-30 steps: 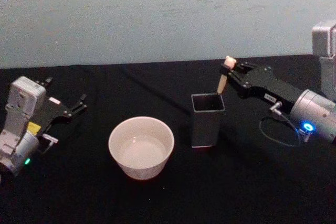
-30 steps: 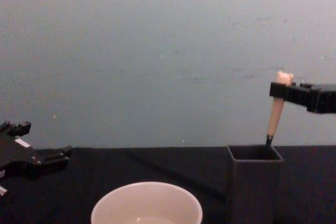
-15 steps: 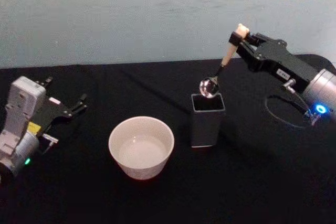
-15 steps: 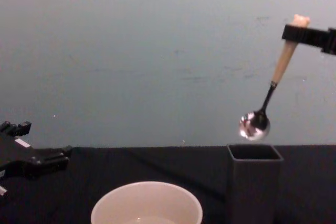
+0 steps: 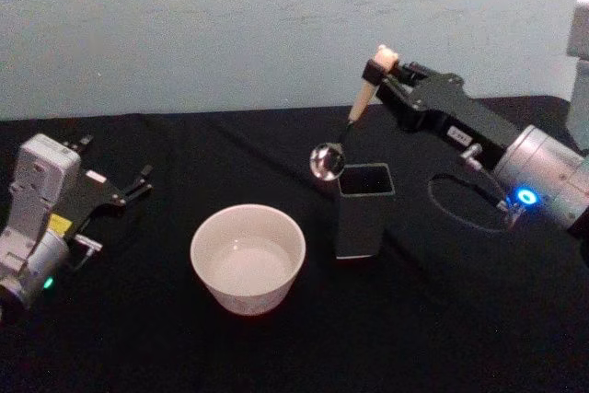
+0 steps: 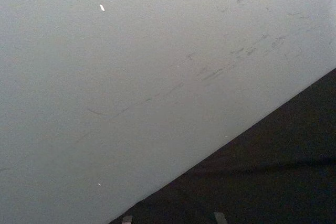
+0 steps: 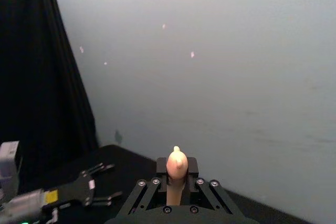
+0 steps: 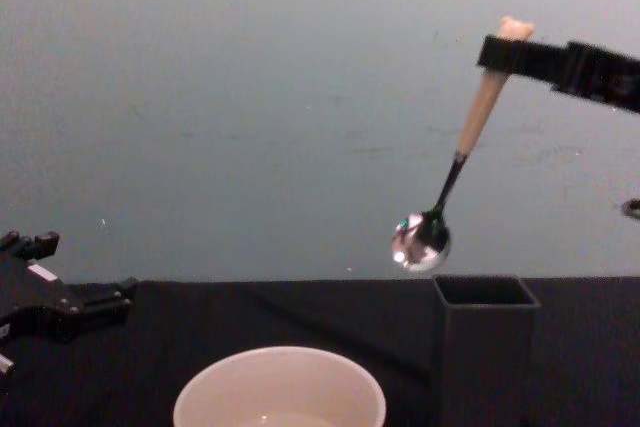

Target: Pick up the stirring spoon with one hand, stir inside the cup, then place it back in its original position.

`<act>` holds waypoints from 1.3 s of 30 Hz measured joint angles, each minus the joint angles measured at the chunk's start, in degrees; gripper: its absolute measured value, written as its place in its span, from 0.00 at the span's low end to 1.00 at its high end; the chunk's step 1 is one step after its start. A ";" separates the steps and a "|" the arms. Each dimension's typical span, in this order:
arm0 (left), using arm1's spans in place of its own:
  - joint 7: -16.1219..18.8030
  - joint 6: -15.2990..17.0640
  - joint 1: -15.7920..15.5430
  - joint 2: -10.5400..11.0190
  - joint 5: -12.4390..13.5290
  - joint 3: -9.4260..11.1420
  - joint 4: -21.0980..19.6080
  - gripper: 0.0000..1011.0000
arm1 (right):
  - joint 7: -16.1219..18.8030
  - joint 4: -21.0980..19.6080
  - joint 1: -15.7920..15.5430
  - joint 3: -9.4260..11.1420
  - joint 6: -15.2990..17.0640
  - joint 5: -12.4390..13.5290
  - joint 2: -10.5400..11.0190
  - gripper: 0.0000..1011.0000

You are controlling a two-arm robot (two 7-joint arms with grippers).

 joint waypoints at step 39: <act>0.00 0.00 0.00 0.00 0.00 0.00 0.00 0.99 | 6.01 6.70 0.26 -13.06 -6.62 -16.82 -2.88 0.21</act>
